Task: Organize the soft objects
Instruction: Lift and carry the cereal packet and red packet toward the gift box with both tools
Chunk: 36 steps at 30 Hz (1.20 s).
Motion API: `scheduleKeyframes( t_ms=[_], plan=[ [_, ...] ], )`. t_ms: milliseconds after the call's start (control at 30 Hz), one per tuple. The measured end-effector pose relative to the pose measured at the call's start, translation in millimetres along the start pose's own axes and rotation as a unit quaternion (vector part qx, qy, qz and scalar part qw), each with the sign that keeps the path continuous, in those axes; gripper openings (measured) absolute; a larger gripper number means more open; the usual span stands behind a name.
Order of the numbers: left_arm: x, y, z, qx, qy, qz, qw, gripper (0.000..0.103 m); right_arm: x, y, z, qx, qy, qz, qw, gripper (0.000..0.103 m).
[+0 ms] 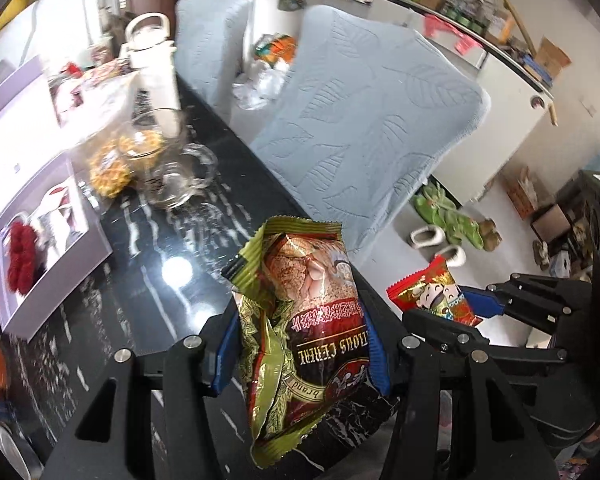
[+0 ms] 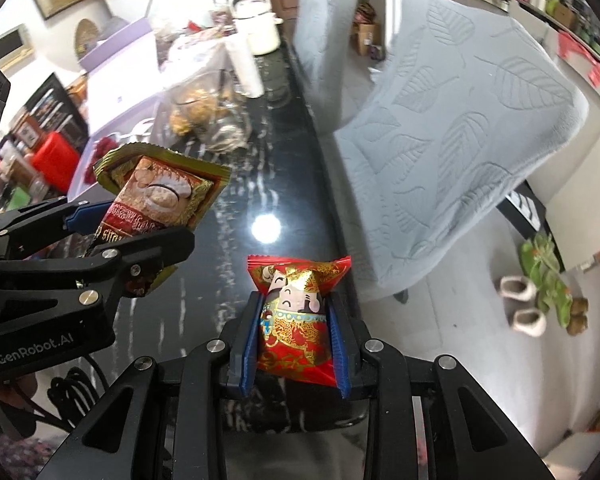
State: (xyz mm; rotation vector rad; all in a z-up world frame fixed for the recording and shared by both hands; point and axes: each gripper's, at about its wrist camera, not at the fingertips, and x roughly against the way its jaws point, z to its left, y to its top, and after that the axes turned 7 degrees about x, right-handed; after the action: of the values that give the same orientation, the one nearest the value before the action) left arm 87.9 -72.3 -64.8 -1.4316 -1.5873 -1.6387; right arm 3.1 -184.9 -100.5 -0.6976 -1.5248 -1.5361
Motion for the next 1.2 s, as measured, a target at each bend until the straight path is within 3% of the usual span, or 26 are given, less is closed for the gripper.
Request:
scheduleKeyframes(
  t_ms=[200,500,967,1200],
  plan=[
    [20.6,-14.0,13.3,0.046,0.03,-0.024,0.9982,0.052,2.1,1.3,21.0,0.046,0.032,-0.006,0.998,0.03],
    [48.6,-45.1,40.6,0.119,0.072,-0.054,0.9888,0.052,3.3,3.3,61.4,0.125,0.077,-0.01,0.989,0.03],
    [104.2,-103.1,86.2,0.229,0.149,-0.096,0.9573,0.052,-6.3,4.2,143.7,0.245,0.15,0.005,0.958,0.03],
    [121.1,-121.3,116.6,0.263,0.152,-0.099,0.9477,0.052,-13.5,8.7,178.9,0.258,0.16,0.015,0.953,0.03]
  ],
)
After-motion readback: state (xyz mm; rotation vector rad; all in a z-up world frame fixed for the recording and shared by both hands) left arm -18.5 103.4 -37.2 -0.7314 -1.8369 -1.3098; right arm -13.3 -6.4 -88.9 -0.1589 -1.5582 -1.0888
